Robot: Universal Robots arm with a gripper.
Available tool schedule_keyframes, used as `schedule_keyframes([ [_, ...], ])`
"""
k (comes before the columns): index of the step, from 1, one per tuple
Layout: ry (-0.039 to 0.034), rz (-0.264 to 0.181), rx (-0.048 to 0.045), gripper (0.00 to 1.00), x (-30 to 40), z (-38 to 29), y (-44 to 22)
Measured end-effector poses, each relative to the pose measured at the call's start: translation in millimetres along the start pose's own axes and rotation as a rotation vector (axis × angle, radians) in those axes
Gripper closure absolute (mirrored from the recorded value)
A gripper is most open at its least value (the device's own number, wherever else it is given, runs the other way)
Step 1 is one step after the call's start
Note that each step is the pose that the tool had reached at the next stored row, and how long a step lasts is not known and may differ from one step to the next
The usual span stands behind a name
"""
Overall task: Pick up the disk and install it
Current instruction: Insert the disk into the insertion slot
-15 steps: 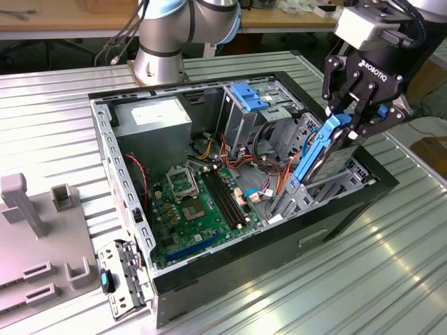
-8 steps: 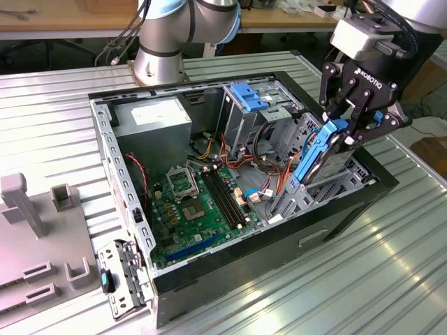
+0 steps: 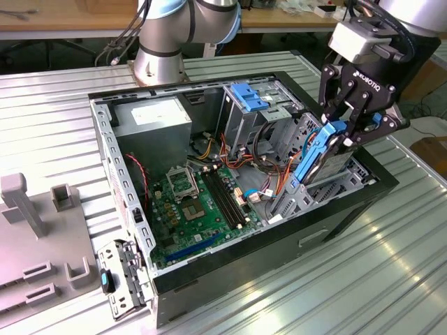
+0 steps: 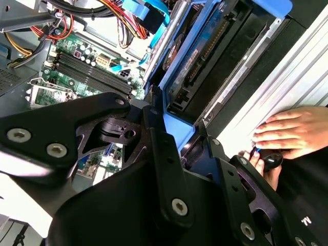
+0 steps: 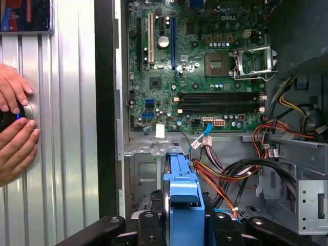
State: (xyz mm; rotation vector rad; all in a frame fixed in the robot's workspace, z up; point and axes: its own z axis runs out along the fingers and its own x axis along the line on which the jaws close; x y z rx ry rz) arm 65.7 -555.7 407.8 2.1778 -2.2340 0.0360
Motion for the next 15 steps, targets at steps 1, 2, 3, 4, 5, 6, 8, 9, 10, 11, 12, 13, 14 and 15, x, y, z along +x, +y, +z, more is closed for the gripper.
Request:
schedule_keyframes([
  [1, -0.0001, 0.0, 0.0, 0.63, 0.0, 0.8, 0.0],
  [2, 0.0, 0.0, 0.0, 0.63, 0.0, 1.6, 0.0],
  [3, 0.0001, 0.0, 0.0, 0.63, -0.1, 2.3, 0.0],
  [4, 0.0, 0.0, 0.0001, 0.63, -0.1, 3.0, 0.0],
  [5, -0.0001, 0.0, 0.0004, 0.63, -0.2, 4.3, 0.0],
  [6, -0.0001, 0.0, 0.0007, 0.63, -0.2, 5.0, 0.0],
  [8, -0.0001, 0.0, 0.0013, 0.63, -0.2, 7.1, 0.0],
  [9, 0.0, 0.0, 0.0013, 0.63, -0.3, 7.8, 0.0],
  [10, -0.0002, 0.0, 0.0013, 0.63, -0.3, 8.6, 0.0],
  [11, -0.0002, 0.0, 0.0014, 0.63, -0.3, 9.3, 0.0],
  [12, -0.0002, 0.0, 0.0014, 0.63, -0.3, 10.0, 0.0],
  [13, -0.0002, 0.0, 0.0015, 0.63, -0.4, 11.1, 0.0],
  [14, -0.0002, 0.0, 0.0017, 0.63, -0.4, 11.9, 0.0],
  [15, -0.0002, 0.0, 0.0019, 0.63, -0.4, 13.2, 0.0],
])
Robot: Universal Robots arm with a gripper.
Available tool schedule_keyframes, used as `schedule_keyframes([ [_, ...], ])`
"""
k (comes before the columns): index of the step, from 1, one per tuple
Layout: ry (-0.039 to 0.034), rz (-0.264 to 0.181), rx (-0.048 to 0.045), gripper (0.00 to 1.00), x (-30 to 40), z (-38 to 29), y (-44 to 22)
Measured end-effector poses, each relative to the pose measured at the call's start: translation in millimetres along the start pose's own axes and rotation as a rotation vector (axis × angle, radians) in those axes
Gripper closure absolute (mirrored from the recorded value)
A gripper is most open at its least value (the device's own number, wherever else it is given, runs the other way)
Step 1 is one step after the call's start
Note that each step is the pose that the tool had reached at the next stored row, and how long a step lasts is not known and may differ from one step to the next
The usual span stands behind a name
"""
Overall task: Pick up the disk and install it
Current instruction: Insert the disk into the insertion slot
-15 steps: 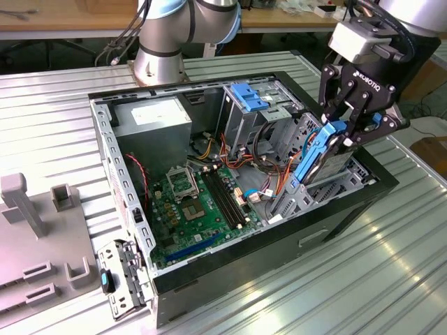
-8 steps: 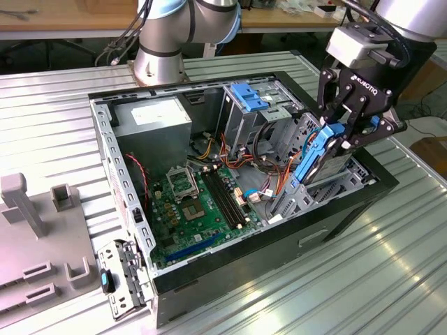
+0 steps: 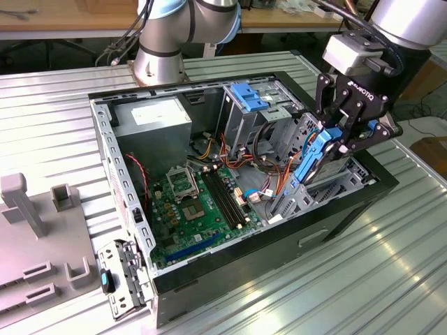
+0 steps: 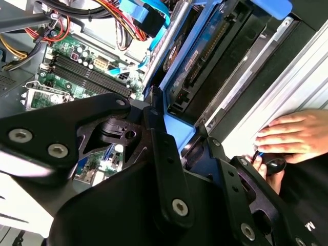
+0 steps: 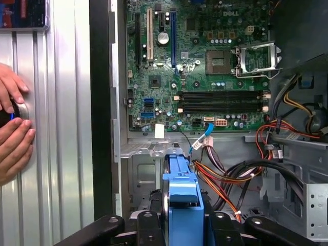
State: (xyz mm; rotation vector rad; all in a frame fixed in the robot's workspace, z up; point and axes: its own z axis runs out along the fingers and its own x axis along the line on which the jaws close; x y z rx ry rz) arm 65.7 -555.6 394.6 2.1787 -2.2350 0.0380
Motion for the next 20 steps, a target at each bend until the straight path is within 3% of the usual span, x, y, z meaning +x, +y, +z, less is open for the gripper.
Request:
schedule_keyframes([
  [4, 0.0, 0.0, 0.0005, 0.63, -0.1, 3.3, 0.0],
  [5, -0.0001, 0.0, 0.0008, 0.63, -0.3, 10.2, 0.0],
  [6, 0.0001, 0.0, 0.0008, 0.55, -0.3, 10.3, 0.0],
  [7, -0.0001, 0.0, 0.0002, 0.55, -1.1, 12.1, -11.9],
  [8, 0.0001, 0.0, -0.0003, 0.57, -1.4, 13.2, -17.5],
  [9, 0.0, 0.0, -0.0007, 0.64, -1.7, 14.0, -21.7],
  [10, -0.0001, 0.0, -0.0023, 0.76, -2.7, 16.0, -31.1],
  [11, 0.0002, 0.0, -0.0042, 0.82, -3.7, 18.6, -43.0],
  [12, 0.0001, 0.0, -0.0047, 0.88, -3.9, 20.1, -49.0],
  [20, 0.0002, 0.0, -0.0047, 0.89, -3.9, 20.7, -49.3],
])
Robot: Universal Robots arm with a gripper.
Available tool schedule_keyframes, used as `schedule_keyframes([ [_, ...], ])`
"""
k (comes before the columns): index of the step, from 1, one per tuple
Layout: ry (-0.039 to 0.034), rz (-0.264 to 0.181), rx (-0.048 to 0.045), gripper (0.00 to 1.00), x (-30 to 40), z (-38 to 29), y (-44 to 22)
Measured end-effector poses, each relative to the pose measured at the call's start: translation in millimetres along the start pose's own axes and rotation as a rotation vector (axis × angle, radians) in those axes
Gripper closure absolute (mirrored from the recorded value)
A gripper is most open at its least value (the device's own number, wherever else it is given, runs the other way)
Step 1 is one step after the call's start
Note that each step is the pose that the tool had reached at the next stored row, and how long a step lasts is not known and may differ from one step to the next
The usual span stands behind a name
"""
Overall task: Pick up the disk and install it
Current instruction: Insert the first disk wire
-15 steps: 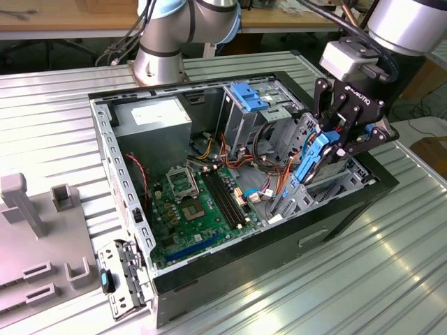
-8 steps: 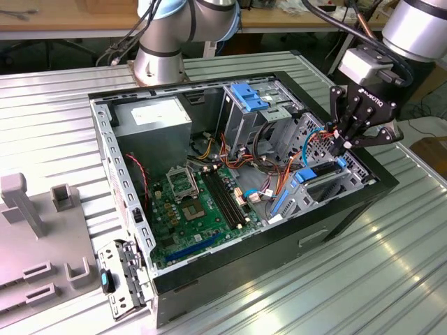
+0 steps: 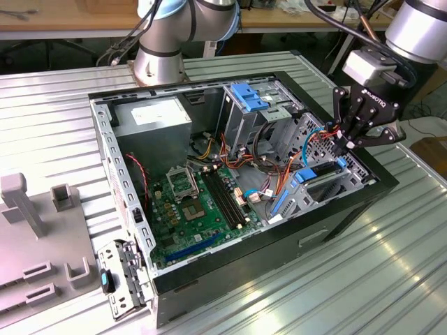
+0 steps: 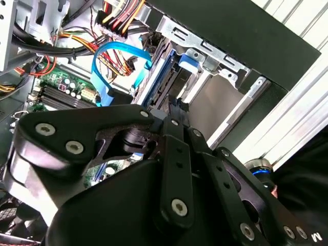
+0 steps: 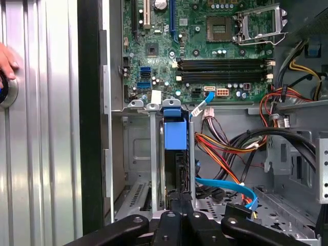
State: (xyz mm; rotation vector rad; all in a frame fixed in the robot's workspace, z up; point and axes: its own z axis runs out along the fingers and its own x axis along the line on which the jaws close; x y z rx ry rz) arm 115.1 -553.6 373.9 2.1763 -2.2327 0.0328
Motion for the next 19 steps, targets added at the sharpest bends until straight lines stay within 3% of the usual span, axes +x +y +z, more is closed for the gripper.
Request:
schedule_keyframes([
  [3, -0.0001, -0.004, 0.0, 0.89, 0.0, 0.2, -0.4],
  [9, -0.0012, -0.165, 0.0048, 0.89, 0.0, -0.3, -3.4],
  [12, -0.0044, -0.177, -0.0001, 0.89, -0.1, -3.6, -8.7],
  [19, -0.0052, -0.213, 0.0001, 0.89, -0.1, -5.1, -9.6],
])
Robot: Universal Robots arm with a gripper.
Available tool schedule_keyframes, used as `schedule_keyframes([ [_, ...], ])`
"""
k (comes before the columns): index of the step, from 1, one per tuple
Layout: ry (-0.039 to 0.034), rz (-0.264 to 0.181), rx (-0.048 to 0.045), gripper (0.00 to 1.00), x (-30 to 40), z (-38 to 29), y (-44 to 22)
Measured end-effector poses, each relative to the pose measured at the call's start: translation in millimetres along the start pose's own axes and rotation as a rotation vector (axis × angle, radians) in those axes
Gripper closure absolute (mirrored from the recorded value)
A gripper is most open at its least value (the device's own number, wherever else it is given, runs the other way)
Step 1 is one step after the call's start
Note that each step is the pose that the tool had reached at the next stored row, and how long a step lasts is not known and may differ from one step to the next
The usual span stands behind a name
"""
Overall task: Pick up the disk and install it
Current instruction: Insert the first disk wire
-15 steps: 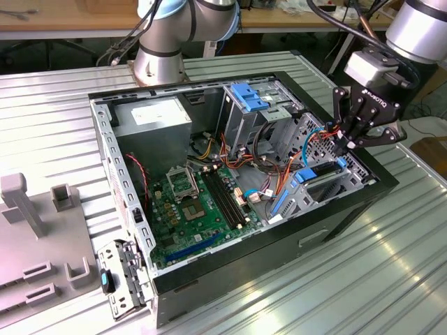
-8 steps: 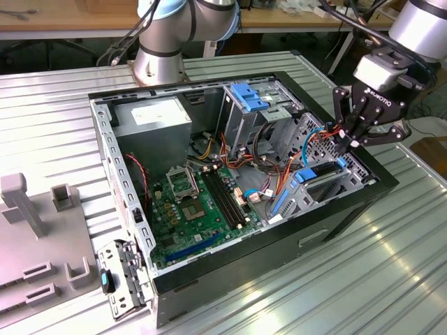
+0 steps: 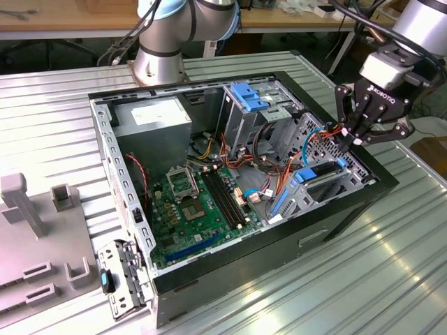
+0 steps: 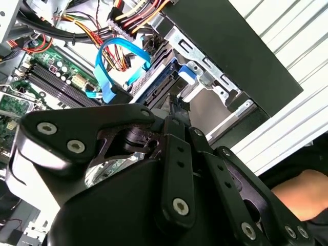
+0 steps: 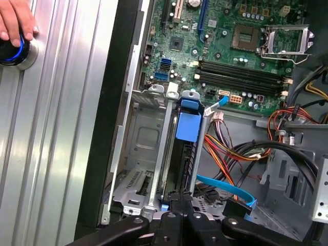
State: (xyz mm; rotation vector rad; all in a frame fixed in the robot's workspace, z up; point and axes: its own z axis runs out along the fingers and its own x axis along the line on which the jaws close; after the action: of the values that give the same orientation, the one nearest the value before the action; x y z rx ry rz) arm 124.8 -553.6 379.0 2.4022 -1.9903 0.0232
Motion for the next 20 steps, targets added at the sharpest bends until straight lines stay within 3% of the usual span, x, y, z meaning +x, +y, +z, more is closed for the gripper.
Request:
schedule_keyframes([
  [14, -0.0036, -0.063, 0.0024, 0.89, 0.0, -0.1, -0.2],
  [18, -0.0041, -0.095, 0.0031, 0.89, 0.3, -0.1, -1.4],
  [20, -0.0041, -0.134, 0.0036, 0.89, 0.6, -0.1, -3.4],
])
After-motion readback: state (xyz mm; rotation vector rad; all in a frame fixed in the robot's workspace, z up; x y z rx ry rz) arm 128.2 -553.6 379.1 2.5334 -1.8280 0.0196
